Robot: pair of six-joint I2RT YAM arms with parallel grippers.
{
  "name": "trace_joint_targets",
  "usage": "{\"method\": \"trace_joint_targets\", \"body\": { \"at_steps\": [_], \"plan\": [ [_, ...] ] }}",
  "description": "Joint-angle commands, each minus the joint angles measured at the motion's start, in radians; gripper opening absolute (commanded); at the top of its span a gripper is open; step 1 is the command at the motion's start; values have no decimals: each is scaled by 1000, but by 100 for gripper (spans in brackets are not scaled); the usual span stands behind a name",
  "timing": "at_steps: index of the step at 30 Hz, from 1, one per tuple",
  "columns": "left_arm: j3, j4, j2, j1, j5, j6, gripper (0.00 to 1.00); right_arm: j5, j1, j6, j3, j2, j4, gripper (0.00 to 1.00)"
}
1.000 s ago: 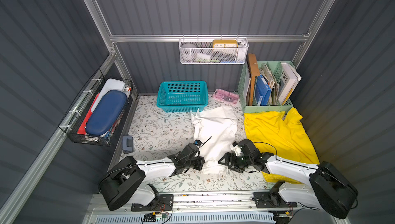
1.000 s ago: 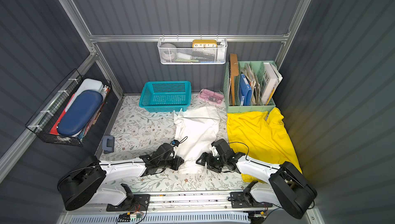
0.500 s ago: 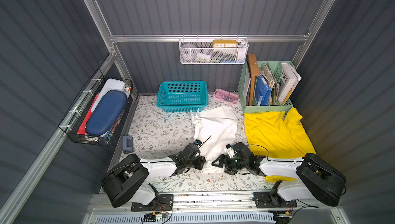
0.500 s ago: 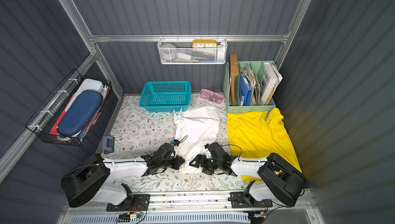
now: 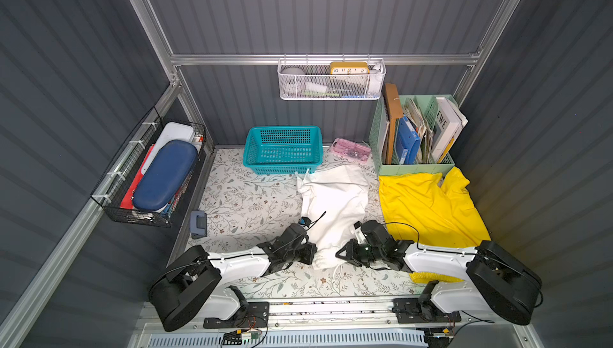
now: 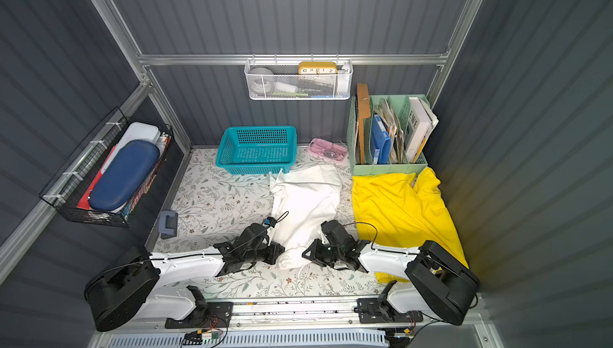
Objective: Roll up the shorts
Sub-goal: Roll the shorts at the center of the board.
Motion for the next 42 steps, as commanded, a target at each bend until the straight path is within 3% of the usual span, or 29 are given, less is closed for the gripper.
{"method": "trace_joint_targets", "body": {
  "at_steps": [1,3,5,6,7,10,15,23,42],
  "plan": [
    [17,-58,-53,2,-39,72,5,20,-9,-18,43,14,-17,4],
    [45,-71,-93,2,-45,126,28,5,-13,-19,71,27,-17,0],
    [68,-85,-154,2,-78,189,66,-1,-17,-19,97,31,-20,0],
    [76,-92,-193,3,-87,221,79,4,-19,-18,109,30,-24,0],
    [80,-97,-226,2,-93,250,86,12,-22,-16,120,30,-28,0],
    [104,-124,-304,2,-91,355,96,14,-44,-9,160,26,-64,0],
    [144,-136,-260,-6,-91,454,99,-21,-94,45,161,19,-12,0],
    [98,15,-161,-129,-155,589,100,-86,-152,53,155,13,1,0],
    [59,248,7,-204,-312,733,99,-181,-186,53,124,29,77,0]
  ]
}}
